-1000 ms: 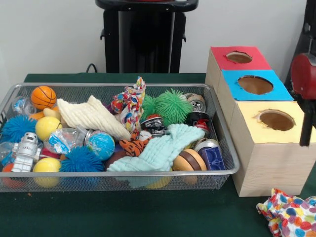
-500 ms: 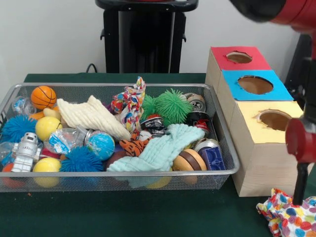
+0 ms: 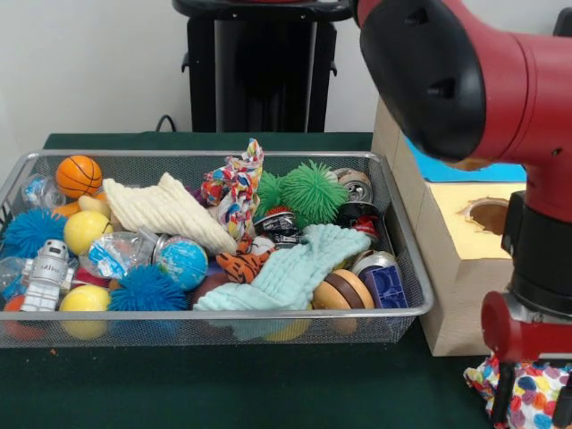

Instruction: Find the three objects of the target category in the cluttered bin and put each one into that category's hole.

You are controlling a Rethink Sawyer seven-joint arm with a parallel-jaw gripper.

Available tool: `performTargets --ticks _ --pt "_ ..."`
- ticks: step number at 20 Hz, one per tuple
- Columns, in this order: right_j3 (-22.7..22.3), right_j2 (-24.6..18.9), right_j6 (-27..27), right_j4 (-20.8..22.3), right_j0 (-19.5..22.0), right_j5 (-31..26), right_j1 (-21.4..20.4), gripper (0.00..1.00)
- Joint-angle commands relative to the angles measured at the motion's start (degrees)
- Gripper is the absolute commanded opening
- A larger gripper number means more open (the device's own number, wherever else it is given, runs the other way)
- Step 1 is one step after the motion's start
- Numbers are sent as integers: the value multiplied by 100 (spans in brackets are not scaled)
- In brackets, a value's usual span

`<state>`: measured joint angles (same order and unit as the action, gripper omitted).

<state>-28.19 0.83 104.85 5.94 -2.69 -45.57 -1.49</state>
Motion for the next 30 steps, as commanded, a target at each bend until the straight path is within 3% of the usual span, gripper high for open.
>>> performTargets --ticks 1,7,8,16,20,21,24,30 --pt "-50 -312 -204 139 115 -411 395 100" --pt "205 -353 -161 -35 102 -1075 570 100" --pt "218 -355 -141 -74 102 -1211 578 0" --pt "332 -422 -50 -311 89 -1911 572 0" --pt "-46 -339 -113 -320 69 -2094 237 0" --pt "-143 -346 -87 -312 40 -2050 164 100" --pt "-188 -345 -10 -315 29 -1944 124 100" --pt "188 -285 -33 -245 -12 -2084 127 100"
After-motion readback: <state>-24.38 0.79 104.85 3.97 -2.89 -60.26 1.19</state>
